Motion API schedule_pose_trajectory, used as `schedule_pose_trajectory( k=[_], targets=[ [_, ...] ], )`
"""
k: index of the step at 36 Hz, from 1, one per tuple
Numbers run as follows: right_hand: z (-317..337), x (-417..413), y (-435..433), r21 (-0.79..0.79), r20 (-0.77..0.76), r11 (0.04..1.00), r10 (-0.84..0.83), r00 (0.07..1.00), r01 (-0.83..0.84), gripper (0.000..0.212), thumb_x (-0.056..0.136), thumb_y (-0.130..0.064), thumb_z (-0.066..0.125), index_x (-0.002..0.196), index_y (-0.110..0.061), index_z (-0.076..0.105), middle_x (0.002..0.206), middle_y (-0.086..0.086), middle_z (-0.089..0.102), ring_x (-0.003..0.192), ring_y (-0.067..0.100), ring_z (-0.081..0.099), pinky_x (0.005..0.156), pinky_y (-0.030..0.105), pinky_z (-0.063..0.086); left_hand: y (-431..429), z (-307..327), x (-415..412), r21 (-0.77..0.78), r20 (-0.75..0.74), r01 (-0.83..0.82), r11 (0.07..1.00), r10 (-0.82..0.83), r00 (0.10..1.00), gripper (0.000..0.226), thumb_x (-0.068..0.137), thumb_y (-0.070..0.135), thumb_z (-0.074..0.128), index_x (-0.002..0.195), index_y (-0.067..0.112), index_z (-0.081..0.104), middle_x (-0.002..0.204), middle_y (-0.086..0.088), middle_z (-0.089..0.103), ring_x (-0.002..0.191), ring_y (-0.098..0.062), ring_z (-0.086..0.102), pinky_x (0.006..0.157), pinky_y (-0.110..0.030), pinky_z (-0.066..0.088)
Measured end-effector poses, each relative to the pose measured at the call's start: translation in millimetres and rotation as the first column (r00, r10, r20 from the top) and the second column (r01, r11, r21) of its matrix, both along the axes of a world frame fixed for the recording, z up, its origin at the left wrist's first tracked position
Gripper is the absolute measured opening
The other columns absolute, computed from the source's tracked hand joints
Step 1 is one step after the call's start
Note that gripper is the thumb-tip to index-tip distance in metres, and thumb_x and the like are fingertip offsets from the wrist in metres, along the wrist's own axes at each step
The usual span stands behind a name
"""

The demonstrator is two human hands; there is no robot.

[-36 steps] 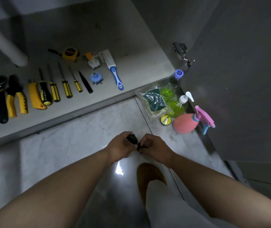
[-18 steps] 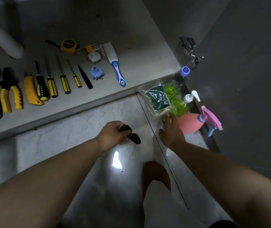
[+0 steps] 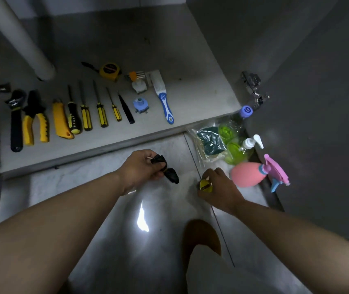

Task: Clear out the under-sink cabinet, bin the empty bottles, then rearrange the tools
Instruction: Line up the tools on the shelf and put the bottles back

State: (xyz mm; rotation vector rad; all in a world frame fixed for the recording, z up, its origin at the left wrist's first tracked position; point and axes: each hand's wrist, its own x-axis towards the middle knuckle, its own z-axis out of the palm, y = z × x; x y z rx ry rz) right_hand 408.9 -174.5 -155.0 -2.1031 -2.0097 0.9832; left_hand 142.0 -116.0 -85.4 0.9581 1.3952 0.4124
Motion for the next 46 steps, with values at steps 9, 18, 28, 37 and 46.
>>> schedule_pose_trajectory(
  k=[9, 18, 28, 37, 46],
  targets=[
    [71.8, -31.1, 112.8, 0.214, 0.007, 0.971, 0.109, 0.994, -0.108, 0.037, 0.080, -0.028, 0.075, 0.114, -0.024, 0.063, 0.109, 0.007, 0.058, 0.099, 0.024, 0.057, 0.080, 0.023, 0.040, 24.7, 29.2, -34.0, 0.087, 0.102, -0.141, 0.986, 0.132, 0.986, 0.018, 0.094, 0.000, 0.066, 0.111, -0.005, 0.065, 0.103, -0.023, 0.072, 0.079, -0.016, 0.073, 0.069, -0.020, 0.059],
    [85.9, -70.8, 192.4, 0.179, 0.197, 0.983, 0.006, 0.980, -0.041, 0.036, 0.084, -0.032, 0.073, 0.114, -0.021, 0.057, 0.112, 0.005, 0.048, 0.093, 0.030, 0.059, 0.085, 0.035, 0.051, 35.2, 15.7, -59.4, 0.055, 0.198, -0.313, 0.948, 0.297, 0.934, 0.024, 0.090, -0.004, 0.068, 0.114, -0.003, 0.065, 0.108, -0.020, 0.071, 0.086, -0.020, 0.074, 0.069, -0.019, 0.060],
    [79.0, -93.9, 192.5, 0.165, 0.207, 0.986, -0.002, 0.978, -0.033, 0.047, 0.082, -0.020, 0.072, 0.126, -0.023, 0.056, 0.125, 0.008, 0.048, 0.107, 0.034, 0.056, 0.092, 0.039, 0.051, 47.2, 15.7, -58.7, 0.041, 0.285, -0.335, 0.941, 0.310, 0.907, 0.029, 0.094, -0.009, 0.062, 0.122, -0.003, 0.061, 0.115, -0.020, 0.069, 0.087, -0.019, 0.075, 0.072, -0.020, 0.061],
    [119.1, -106.0, 156.5, 0.261, 0.003, 0.929, 0.270, 0.963, -0.261, 0.009, 0.085, -0.037, 0.066, 0.092, -0.032, 0.064, 0.095, -0.007, 0.056, 0.078, 0.003, 0.058, 0.075, 0.015, 0.044, 57.3, 26.8, -51.2, 0.046, 0.255, -0.337, 0.940, 0.316, 0.914, 0.031, 0.094, 0.005, 0.068, 0.124, 0.001, 0.059, 0.111, -0.015, 0.073, 0.093, -0.022, 0.076, 0.075, -0.024, 0.062],
    [111.2, -126.0, 132.3, 0.257, -0.161, 0.962, 0.136, 0.977, -0.092, 0.011, 0.085, -0.019, 0.077, 0.092, -0.015, 0.069, 0.080, -0.006, 0.060, 0.067, 0.006, 0.052, 0.063, 0.015, 0.041, 62.7, 35.0, -46.3, 0.098, 0.245, -0.327, 0.940, 0.295, 0.923, 0.030, 0.092, 0.014, 0.073, 0.119, 0.003, 0.065, 0.101, -0.010, 0.077, 0.078, -0.012, 0.074, 0.060, -0.015, 0.055]
  ],
)
